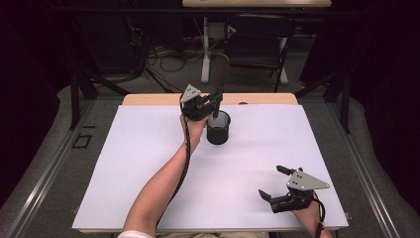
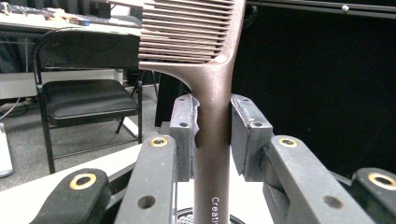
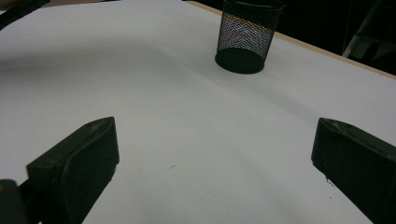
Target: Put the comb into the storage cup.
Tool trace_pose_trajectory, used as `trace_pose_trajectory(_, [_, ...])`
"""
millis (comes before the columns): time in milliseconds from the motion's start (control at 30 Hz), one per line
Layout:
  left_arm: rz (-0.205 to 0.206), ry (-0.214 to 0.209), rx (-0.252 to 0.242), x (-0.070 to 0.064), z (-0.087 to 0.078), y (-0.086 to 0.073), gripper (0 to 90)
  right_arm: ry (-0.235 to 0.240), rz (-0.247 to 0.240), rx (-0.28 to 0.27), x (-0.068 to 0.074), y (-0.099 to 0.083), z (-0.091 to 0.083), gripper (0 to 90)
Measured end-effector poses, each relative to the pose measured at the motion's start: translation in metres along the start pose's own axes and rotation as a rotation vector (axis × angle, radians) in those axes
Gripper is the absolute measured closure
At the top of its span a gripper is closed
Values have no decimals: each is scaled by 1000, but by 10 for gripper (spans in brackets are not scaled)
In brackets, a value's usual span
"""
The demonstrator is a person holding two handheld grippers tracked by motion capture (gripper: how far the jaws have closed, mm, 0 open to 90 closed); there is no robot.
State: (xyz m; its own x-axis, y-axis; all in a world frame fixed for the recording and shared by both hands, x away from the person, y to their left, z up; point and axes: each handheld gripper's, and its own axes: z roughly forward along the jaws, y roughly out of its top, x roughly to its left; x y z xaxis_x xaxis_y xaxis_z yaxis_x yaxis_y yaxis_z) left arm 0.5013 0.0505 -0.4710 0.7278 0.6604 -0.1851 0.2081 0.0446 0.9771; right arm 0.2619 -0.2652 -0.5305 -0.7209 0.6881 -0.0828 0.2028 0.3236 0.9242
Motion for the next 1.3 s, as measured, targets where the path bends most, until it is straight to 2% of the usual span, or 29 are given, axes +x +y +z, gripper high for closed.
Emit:
trace_pose_trajectory(367, [-2,10,15,3,1,-7,726,0,1,1,0,0,0,4])
trace_pose_trajectory(633, [12,8,41,4,1,-10,725,-1,0,0,0,0,0,4])
trace_pose_trajectory(1300, [32,13,82,-1,2,-15,725,-1,2,0,0,0,0,4])
